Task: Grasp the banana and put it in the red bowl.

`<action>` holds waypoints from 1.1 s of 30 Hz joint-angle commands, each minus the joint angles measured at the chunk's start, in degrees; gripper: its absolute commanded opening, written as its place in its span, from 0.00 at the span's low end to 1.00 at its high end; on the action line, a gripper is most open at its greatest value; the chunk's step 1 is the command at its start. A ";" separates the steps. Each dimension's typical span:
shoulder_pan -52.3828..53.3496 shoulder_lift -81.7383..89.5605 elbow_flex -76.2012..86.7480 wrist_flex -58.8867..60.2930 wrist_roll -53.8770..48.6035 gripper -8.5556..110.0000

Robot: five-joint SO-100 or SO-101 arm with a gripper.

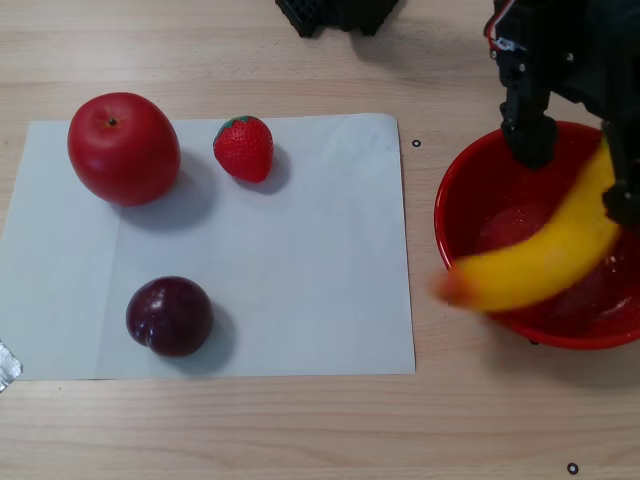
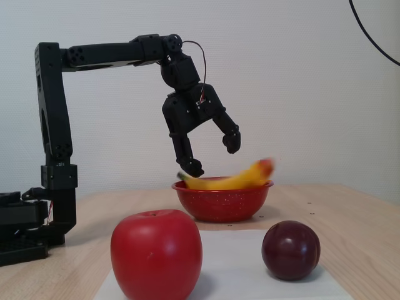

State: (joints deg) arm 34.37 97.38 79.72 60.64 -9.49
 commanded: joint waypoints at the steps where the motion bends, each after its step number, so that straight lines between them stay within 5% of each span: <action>1: -1.05 2.81 -7.91 2.20 -0.70 0.33; 10: -3.52 8.17 -11.34 6.15 -4.22 0.07; 33: -17.05 31.55 2.37 14.77 -3.08 0.07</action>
State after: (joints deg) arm 18.28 123.22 83.50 78.05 -12.83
